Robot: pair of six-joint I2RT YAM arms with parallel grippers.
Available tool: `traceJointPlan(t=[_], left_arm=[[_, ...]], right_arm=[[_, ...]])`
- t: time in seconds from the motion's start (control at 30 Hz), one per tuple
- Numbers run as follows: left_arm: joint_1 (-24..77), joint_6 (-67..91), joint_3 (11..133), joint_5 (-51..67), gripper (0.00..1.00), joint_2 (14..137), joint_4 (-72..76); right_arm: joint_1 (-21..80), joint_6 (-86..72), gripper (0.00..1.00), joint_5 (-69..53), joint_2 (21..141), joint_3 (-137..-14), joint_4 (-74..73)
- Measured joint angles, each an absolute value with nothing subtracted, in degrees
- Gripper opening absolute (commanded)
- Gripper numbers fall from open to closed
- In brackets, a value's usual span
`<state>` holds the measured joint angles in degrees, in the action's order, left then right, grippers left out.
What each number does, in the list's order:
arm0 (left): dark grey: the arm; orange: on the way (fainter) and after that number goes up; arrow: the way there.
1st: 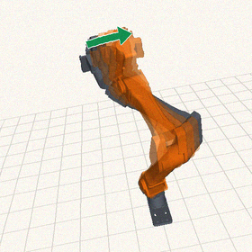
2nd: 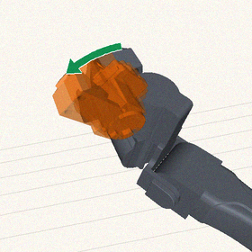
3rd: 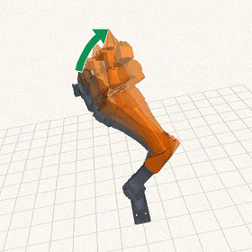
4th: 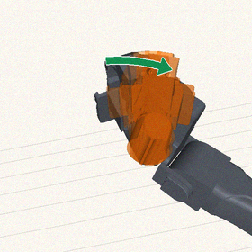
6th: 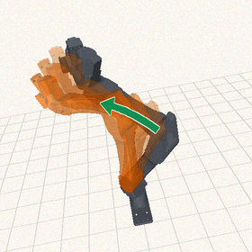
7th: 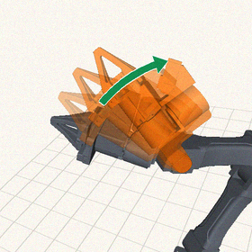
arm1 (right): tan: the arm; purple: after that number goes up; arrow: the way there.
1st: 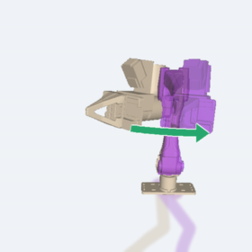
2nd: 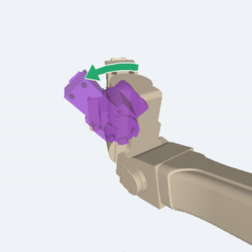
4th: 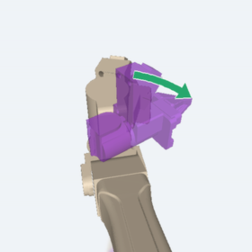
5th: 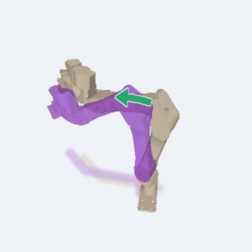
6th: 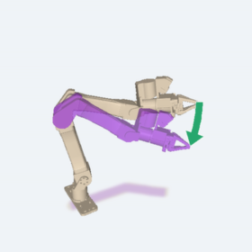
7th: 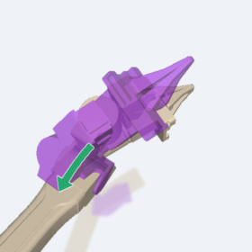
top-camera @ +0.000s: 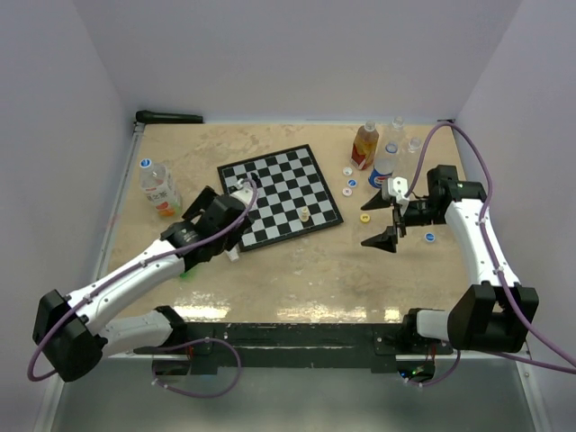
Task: Unscrew the bottle caps
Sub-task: Pick up the plastic bottle at the center of the board.
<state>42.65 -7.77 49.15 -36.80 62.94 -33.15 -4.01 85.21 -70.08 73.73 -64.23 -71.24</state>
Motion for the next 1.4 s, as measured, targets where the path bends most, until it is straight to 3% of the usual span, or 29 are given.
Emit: traceJointPlan(t=[0.23, 0.43, 0.73, 0.87, 1.1, 1.4], left_arm=[[33.0, -2.0, 57.6, -32.3, 1.0, 69.4, -39.4], [31.9, 5.6, 63.1, -27.3, 1.0, 73.8, -43.6], [30.2, 10.9, 63.2, -30.8, 0.97, 75.6, -46.6], [28.1, 10.9, 67.6, -32.3, 0.97, 72.4, -44.2], [13.7, 9.8, 72.4, -30.7, 0.97, 68.2, -34.3], [4.9, 5.8, 73.0, -30.3, 0.94, 71.9, -26.8]], right_arm=[[-4.0, 85.6, 0.98, -70.1, 73.7, -63.9, -71.3], [-4.0, 85.9, 0.98, -70.1, 73.7, -63.9, -71.3], [-4.0, 86.0, 0.98, -70.1, 73.7, -63.6, -71.3], [-4.0, 86.0, 0.98, -70.1, 73.7, -63.6, -71.3], [-4.0, 86.0, 0.98, -70.1, 73.7, -63.6, -71.3], [-4.0, 86.0, 0.98, -70.1, 73.7, -63.6, -71.3]])
